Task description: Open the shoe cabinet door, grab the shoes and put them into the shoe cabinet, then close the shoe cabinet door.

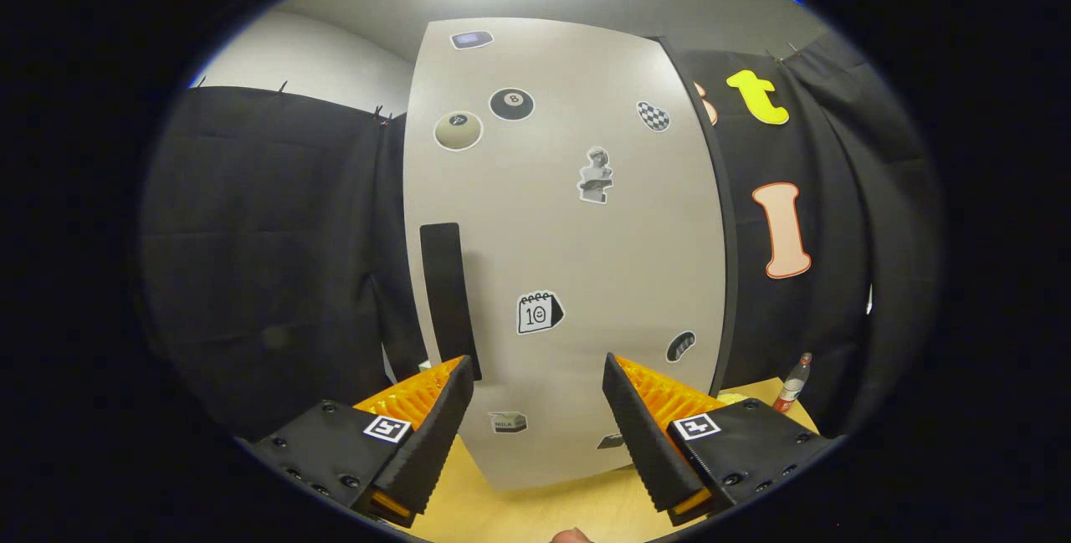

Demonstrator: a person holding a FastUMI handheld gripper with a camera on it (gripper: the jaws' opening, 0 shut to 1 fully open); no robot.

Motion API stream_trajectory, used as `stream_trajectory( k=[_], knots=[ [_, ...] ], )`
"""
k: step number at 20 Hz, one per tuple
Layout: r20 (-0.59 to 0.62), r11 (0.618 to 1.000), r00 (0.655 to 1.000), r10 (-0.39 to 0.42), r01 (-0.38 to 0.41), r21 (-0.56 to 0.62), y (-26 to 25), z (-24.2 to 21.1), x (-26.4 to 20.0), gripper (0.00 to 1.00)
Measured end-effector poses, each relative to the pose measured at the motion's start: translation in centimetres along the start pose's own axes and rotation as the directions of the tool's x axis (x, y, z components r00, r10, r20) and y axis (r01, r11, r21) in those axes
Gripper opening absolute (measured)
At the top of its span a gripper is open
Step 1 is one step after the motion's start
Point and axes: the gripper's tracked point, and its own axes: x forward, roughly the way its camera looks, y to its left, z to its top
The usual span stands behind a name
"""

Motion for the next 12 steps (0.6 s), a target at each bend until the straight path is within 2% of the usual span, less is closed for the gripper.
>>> stream_trajectory(
  k=[4, 12],
  knots=[
    [0.004, 1.000, 1.000, -0.015, 0.015, 0.008, -3.1, 0.1, -3.8, 0.98],
    [0.041, 0.986, 0.986, -0.160, 0.161, -0.044, -12.6, 1.1, -11.3, 0.98]
  ],
)
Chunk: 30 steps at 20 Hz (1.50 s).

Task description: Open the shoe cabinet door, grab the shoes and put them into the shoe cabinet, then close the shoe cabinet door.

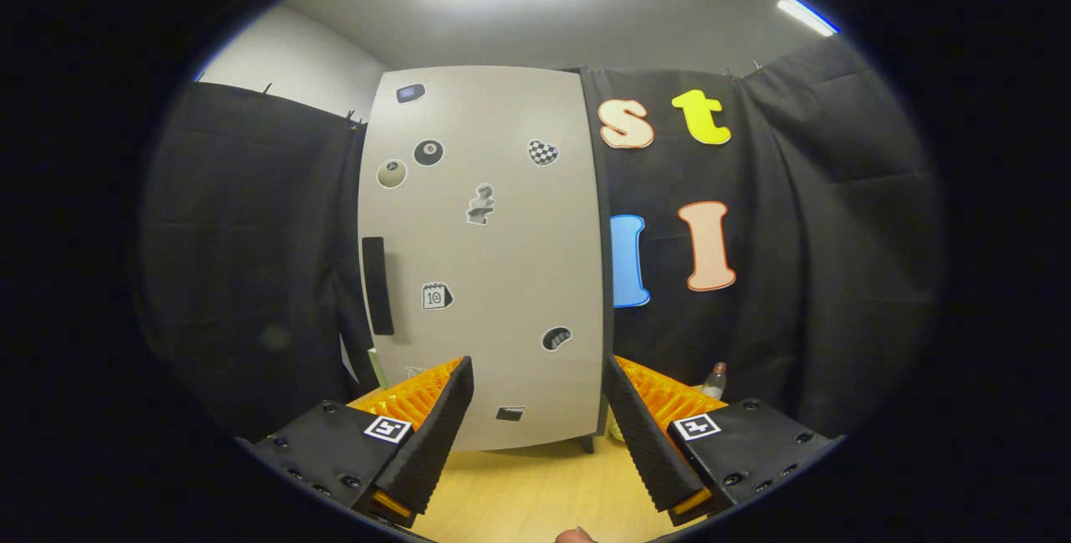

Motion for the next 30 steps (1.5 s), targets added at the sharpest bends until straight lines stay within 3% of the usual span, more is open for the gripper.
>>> stream_trajectory(
  k=[10, 30],
  knots=[
    [0.059, 0.987, 0.987, -0.149, 0.152, -0.048, -7.5, 0.0, -3.4, 0.97],
    [0.080, 0.991, 0.988, -0.133, 0.135, -0.014, -4.7, 0.0, -3.7, 0.98]
  ],
)
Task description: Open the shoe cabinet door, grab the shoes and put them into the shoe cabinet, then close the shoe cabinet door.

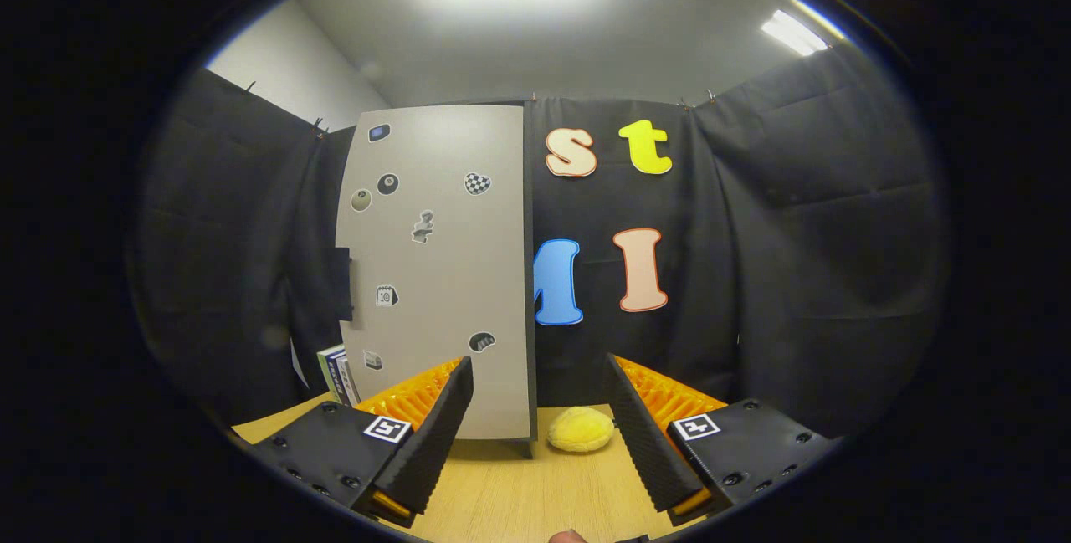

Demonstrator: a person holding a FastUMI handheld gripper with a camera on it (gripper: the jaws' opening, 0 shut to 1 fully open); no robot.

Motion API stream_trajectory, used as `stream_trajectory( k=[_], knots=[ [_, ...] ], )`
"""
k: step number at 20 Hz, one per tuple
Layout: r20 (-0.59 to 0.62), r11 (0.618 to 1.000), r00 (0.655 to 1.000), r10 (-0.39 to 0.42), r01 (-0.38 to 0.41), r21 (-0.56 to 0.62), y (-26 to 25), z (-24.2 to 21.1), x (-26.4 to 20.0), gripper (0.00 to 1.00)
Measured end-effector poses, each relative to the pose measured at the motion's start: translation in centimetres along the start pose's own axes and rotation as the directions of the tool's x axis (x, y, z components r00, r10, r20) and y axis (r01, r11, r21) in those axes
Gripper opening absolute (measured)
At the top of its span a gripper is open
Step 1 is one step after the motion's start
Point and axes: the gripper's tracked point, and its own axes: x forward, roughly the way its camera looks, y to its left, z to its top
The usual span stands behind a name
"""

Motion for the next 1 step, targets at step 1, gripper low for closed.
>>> stream_trajectory(
  k=[1],
  knots=[
    [0.009, 1.000, 1.000, -0.004, 0.004, 0.003, 0.06, 0.22, -0.28, 0.98]
  ],
)
